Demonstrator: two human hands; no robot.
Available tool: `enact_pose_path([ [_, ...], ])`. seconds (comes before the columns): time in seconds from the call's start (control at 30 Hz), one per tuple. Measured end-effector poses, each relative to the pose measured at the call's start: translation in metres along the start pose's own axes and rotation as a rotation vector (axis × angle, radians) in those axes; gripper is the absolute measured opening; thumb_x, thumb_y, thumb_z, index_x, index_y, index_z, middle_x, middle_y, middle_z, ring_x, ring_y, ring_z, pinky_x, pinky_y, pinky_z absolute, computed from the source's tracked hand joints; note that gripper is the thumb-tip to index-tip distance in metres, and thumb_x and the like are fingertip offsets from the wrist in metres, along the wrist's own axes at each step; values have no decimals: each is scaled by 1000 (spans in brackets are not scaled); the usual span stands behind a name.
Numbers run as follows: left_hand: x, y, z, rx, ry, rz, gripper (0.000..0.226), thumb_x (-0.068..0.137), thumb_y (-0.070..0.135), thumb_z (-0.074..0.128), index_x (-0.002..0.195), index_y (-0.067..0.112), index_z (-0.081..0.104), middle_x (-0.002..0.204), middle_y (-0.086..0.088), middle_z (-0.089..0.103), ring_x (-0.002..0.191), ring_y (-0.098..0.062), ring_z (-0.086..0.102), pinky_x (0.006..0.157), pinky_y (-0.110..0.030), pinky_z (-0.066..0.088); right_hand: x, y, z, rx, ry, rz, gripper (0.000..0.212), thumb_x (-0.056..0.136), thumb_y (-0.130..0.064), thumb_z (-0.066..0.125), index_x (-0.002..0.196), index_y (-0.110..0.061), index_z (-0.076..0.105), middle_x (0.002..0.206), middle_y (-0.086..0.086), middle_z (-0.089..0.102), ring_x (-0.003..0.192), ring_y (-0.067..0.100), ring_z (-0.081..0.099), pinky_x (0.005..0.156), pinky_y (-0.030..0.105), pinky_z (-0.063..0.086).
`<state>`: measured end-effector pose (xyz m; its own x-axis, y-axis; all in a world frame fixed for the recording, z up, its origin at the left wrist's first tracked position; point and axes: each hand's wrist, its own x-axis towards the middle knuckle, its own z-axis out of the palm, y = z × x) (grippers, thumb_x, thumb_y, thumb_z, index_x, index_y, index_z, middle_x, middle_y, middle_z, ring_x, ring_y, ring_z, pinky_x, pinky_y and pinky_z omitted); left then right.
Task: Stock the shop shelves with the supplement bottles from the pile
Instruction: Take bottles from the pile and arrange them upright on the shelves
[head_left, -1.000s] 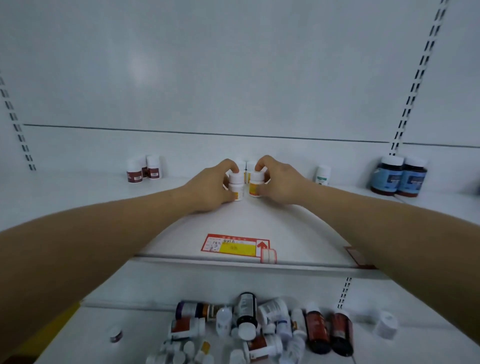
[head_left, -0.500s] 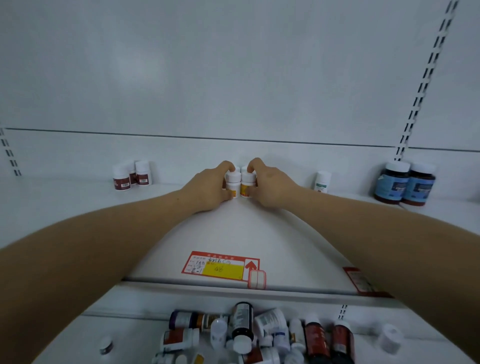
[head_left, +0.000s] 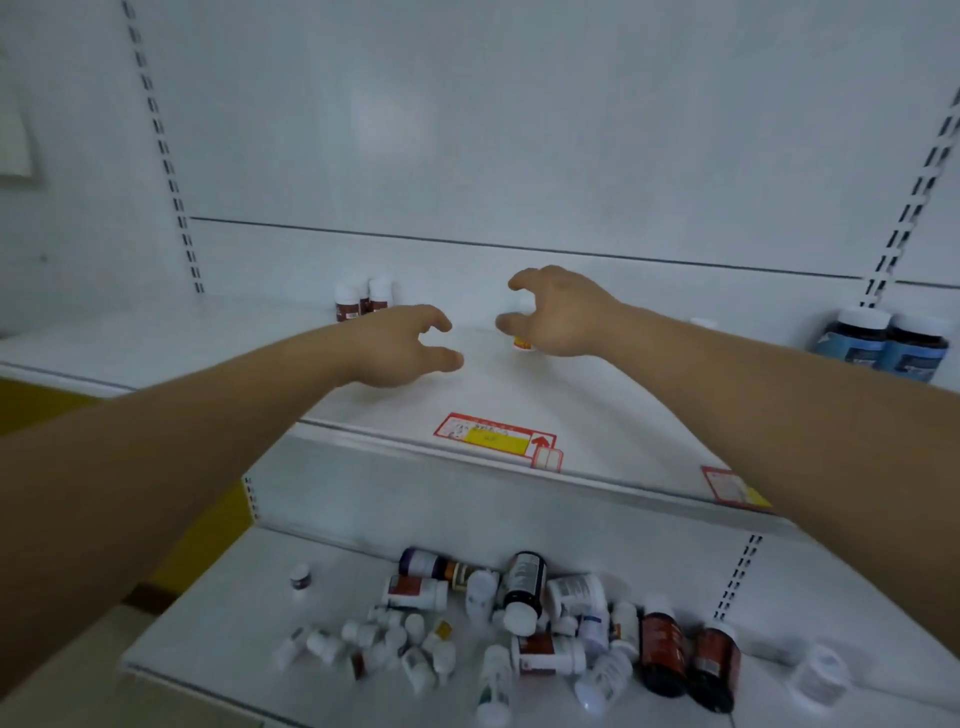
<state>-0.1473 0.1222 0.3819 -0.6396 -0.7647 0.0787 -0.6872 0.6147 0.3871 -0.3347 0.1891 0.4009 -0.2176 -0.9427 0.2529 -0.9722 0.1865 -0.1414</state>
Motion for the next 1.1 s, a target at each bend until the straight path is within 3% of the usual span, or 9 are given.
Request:
enact_pose_path([
  [0.3,-154,-72,-10,-6,5,-6,56,87,52,55,138,33,39,147,4,38,129,-17,40,100,-31,35,-68,-137,27,87,-6,-189,63,92,-53,49,145,-24,34,150,3,35,136,22,34,107,33,29],
  [0.53,-228,-149,48,15,-216,-101,63,89,47,56,144,30,30,152,2,29,127,-19,42,99,-29,35,-123,-208,88,32,-87,-317,61,94,-48,49,147,-22,32,149,5,36,135,23,33,106,32,28],
  [0.6,-234,-168,76,8,-272,-113,65,89,46,56,145,27,29,153,1,28,134,-19,36,105,-28,30,-132,-208,115,27,-173,-284,63,94,-49,48,148,-22,30,152,5,33,137,24,30,108,34,28],
  [0.7,-233,-191,118,-33,-370,-153,63,90,42,57,144,18,33,151,-5,32,133,-20,36,100,-25,31,-138,-191,165,17,-317,-181,64,94,-49,48,148,-21,28,151,7,33,136,26,31,109,35,30],
  [0.87,-200,-219,178,-66,-451,-227,69,89,43,59,146,21,28,151,-4,31,132,-21,37,104,-26,31,-140,-139,246,77,-468,6,52,92,-43,55,135,-16,46,130,10,52,121,30,49,94,35,42],
  [0.93,-177,-227,202,-86,-458,-240,68,88,43,60,146,21,30,151,-4,32,131,-22,39,105,-29,33,-136,-117,274,105,-520,48,47,93,-36,56,133,-14,48,130,10,54,119,29,52,90,29,42],
  [1.1,-116,-239,269,-51,-460,-228,61,91,36,57,143,14,34,150,-10,34,136,-25,34,111,-31,24,-119,-62,359,92,-647,163,57,93,-40,55,139,-13,38,137,14,47,123,31,49,97,35,42],
])
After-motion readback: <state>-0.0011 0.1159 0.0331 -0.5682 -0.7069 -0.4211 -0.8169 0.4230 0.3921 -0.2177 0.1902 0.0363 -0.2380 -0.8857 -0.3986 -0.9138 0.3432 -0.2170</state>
